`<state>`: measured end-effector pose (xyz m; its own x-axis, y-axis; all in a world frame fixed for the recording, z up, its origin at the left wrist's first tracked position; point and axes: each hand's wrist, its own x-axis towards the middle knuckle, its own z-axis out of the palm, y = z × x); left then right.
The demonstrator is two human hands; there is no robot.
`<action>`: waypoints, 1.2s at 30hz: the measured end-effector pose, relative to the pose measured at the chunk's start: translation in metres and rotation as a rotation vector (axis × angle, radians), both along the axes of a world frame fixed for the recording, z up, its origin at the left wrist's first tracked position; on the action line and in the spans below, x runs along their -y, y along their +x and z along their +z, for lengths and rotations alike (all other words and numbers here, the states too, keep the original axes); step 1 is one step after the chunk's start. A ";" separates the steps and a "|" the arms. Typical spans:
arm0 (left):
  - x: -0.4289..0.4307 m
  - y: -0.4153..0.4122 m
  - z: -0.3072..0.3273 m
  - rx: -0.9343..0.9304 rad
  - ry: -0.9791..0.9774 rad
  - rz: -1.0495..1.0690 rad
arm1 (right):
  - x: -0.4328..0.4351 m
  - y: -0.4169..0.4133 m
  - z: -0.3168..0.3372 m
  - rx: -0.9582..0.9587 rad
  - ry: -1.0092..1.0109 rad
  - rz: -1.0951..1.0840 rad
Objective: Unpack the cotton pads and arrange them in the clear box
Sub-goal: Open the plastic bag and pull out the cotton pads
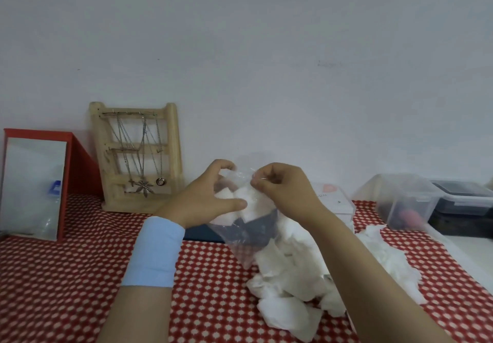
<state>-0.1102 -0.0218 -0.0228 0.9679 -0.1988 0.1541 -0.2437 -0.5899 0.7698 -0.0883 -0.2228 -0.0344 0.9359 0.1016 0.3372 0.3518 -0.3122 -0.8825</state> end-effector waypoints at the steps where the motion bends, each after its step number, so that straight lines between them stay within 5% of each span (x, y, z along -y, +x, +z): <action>1: 0.001 0.000 0.003 -0.003 -0.009 0.008 | 0.003 -0.001 0.002 0.012 0.051 -0.027; 6: 0.005 0.002 0.000 0.047 0.032 0.113 | 0.023 -0.008 0.009 0.027 0.179 -0.136; 14: 0.044 0.001 0.003 0.108 -0.430 0.117 | 0.059 -0.017 0.014 -0.048 0.071 -0.141; 22: 0.068 -0.003 0.011 0.102 -0.625 0.207 | 0.069 -0.026 0.040 0.047 0.081 -0.133; 27: 0.075 -0.009 0.005 -0.046 -0.701 0.303 | 0.080 -0.034 0.034 -0.034 -0.108 -0.162; 32: 0.075 -0.020 -0.025 -0.245 -0.793 0.352 | 0.080 -0.048 0.016 0.258 -0.266 -0.444; 36: 0.069 -0.022 -0.040 -0.292 -0.872 0.337 | 0.076 -0.066 0.016 0.016 -0.593 -0.415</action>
<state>-0.1321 -0.0910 -0.0629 0.9765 0.1651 -0.1387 0.1025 0.2104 0.9722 -0.1542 -0.2989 -0.0179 0.9325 -0.0906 0.3497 0.1123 -0.8475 -0.5188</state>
